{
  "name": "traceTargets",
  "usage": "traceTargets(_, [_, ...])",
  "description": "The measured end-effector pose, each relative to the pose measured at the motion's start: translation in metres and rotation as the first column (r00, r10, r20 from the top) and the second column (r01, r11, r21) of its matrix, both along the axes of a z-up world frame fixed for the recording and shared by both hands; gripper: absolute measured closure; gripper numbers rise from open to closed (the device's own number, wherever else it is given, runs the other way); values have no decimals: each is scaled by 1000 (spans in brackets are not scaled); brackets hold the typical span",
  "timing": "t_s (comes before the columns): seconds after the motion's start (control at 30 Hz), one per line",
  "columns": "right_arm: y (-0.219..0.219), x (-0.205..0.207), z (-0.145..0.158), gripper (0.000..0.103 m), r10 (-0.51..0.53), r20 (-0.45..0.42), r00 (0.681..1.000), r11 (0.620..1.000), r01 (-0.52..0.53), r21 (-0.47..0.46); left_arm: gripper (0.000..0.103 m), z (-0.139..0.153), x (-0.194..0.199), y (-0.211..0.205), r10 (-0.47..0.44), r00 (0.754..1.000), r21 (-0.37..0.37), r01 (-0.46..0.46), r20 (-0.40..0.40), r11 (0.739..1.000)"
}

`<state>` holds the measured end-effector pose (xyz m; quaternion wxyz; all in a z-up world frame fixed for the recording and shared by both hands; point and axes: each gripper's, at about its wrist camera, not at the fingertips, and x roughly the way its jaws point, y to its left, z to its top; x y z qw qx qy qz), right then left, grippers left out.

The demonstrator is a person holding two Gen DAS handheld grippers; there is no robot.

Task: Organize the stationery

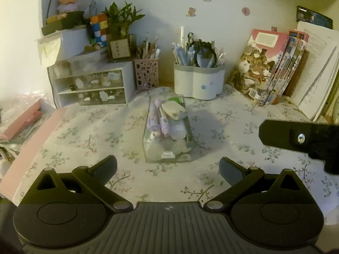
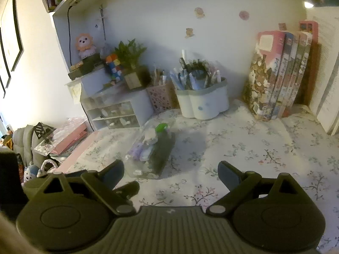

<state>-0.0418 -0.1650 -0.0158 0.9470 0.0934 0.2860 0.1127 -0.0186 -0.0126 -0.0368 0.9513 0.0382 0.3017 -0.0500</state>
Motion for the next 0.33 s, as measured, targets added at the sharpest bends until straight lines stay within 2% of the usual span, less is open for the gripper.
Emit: traceTargets(0.33, [-10,7,-7,28,-20,-26,999,1000,21,16,5,3,2,-1,19,1000,1,-19,0,1000])
